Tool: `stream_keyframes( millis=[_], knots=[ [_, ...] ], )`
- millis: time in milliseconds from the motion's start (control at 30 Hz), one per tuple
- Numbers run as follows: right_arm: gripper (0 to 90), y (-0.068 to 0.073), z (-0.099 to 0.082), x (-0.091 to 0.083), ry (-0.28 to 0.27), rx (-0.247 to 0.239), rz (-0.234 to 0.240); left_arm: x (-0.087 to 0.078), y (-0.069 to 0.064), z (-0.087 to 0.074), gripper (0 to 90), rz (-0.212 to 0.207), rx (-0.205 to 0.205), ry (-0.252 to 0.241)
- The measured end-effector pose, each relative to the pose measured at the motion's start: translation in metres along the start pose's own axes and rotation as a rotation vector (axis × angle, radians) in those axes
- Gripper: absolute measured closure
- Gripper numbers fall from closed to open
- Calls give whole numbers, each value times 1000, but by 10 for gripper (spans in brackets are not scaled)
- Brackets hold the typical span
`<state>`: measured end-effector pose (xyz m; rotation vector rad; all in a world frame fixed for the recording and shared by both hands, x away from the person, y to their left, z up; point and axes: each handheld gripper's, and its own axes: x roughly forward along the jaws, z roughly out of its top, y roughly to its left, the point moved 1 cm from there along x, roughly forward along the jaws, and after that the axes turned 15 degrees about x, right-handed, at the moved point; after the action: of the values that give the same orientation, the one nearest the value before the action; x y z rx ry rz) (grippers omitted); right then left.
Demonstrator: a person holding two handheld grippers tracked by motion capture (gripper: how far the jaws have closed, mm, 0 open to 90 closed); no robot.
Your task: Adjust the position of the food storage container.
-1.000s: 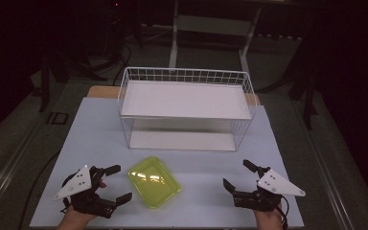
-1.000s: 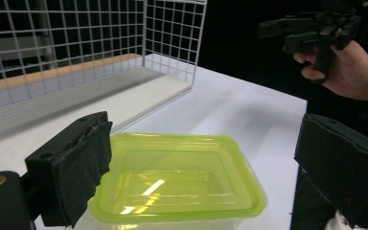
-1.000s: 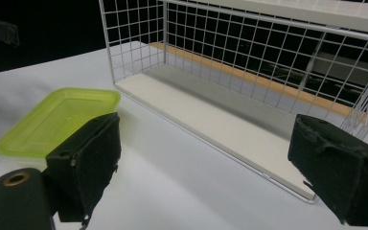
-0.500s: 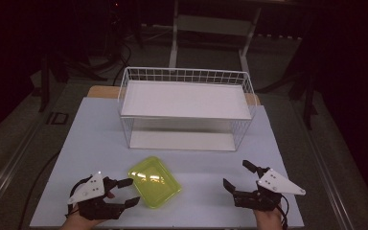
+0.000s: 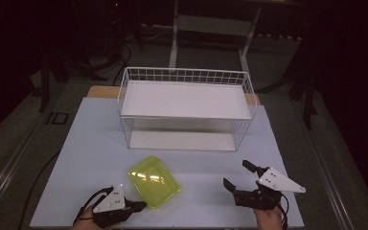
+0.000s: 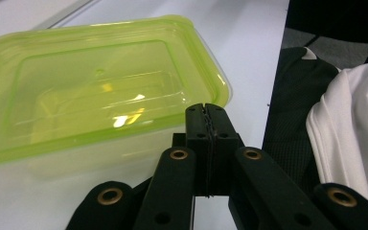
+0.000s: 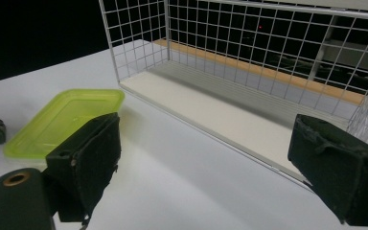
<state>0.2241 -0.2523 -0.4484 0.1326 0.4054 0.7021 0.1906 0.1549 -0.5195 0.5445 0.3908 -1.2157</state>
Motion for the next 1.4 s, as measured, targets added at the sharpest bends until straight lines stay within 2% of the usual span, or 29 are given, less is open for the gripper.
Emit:
stream_keyframes(
  millis=[133, 267, 700, 867, 1000, 1133, 1267, 1367, 1400],
  knots=[
    [111, 0, 0, 0, 0, -2, 1, 11, 4, 5, 899, -14, 6, -13],
    [111, -1, 0, -1, 4, 0, 4, 23, 7, 10, 899, -1, 7, -14],
    [111, -1, 0, -2, 6, 4, 16, 55, 19, 23, 899, 6, -21, -48],
    [111, -2, 0, -2, 7, 6, 23, 64, 23, 26, 899, 34, -27, -50],
    [111, -1, 0, -2, 9, 2, 25, 68, 27, 27, 899, 41, -40, -58],
    [111, 0, 0, -2, 8, 2, 29, 59, 30, 30, 899, 56, -55, -88],
    [111, 0, 0, -2, 9, -3, 25, 32, 38, 28, 899, 135, -34, -114],
    [111, 1, 0, -2, 11, -3, 23, 9, 50, 15, 899, 205, -38, -112],
    [111, 1, 0, -1, 12, -3, 21, 3, 54, 8, 899, 219, -51, -107]
  ],
)
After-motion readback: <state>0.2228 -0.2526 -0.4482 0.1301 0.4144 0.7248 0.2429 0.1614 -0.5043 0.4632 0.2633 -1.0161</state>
